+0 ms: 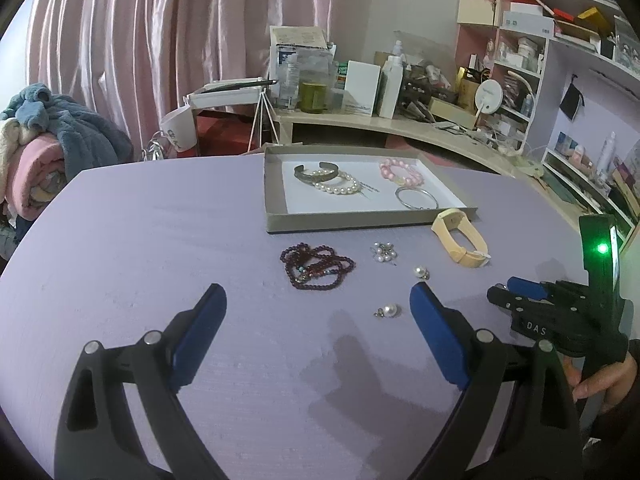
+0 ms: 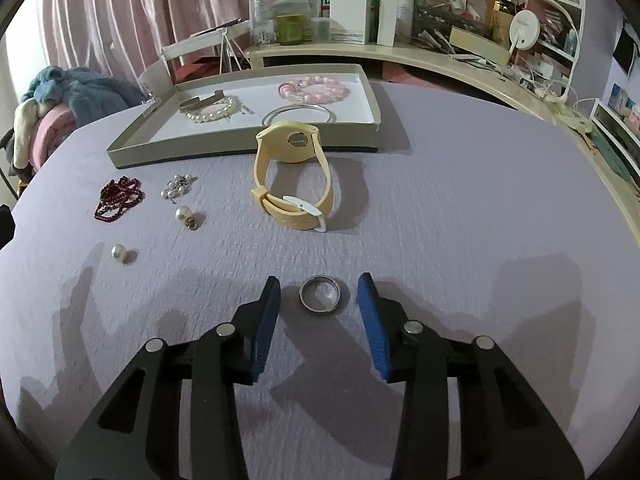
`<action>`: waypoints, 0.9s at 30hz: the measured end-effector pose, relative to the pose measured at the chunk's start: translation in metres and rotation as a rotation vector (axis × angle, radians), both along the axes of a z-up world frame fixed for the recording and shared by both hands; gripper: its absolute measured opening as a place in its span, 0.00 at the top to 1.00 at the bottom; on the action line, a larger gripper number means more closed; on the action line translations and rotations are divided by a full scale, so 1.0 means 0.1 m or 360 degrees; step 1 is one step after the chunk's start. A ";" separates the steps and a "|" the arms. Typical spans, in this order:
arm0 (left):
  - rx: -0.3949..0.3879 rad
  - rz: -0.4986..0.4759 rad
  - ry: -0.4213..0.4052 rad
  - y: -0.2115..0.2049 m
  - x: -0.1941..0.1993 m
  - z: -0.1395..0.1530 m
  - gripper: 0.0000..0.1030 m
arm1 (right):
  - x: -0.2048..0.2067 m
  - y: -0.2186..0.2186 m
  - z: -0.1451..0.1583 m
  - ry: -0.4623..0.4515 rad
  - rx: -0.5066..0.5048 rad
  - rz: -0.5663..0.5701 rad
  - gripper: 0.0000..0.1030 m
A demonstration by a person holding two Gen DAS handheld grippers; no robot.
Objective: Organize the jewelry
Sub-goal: 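Grasp the small silver ring with the right gripper while the left gripper approaches a pearl earring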
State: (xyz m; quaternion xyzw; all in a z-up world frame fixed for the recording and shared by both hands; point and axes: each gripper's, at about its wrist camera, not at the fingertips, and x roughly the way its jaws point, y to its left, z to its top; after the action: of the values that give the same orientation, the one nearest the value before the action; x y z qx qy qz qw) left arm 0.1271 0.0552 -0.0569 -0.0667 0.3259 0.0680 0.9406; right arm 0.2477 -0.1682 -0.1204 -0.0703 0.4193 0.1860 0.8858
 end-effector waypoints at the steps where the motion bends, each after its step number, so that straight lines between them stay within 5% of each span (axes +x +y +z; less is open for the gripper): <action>1: -0.0004 -0.0006 0.0004 0.00 0.01 0.00 0.10 | 0.00 0.00 0.00 0.0003 0.0005 0.0012 0.78; 13: -0.0035 -0.0169 0.0088 -0.11 0.21 -0.14 0.11 | 0.00 -0.11 0.14 0.0003 0.0148 -0.0028 0.78; 27: -0.0012 -0.0288 0.0321 -0.42 0.70 -0.57 0.45 | 0.10 -0.25 0.14 0.0065 0.0242 -0.0132 0.78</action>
State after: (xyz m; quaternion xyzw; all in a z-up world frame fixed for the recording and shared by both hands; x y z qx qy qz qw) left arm 0.1966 0.0133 -0.1136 -0.0336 0.4236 -0.0119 0.9051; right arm 0.2576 -0.1930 -0.1064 0.0184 0.4245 0.1819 0.8868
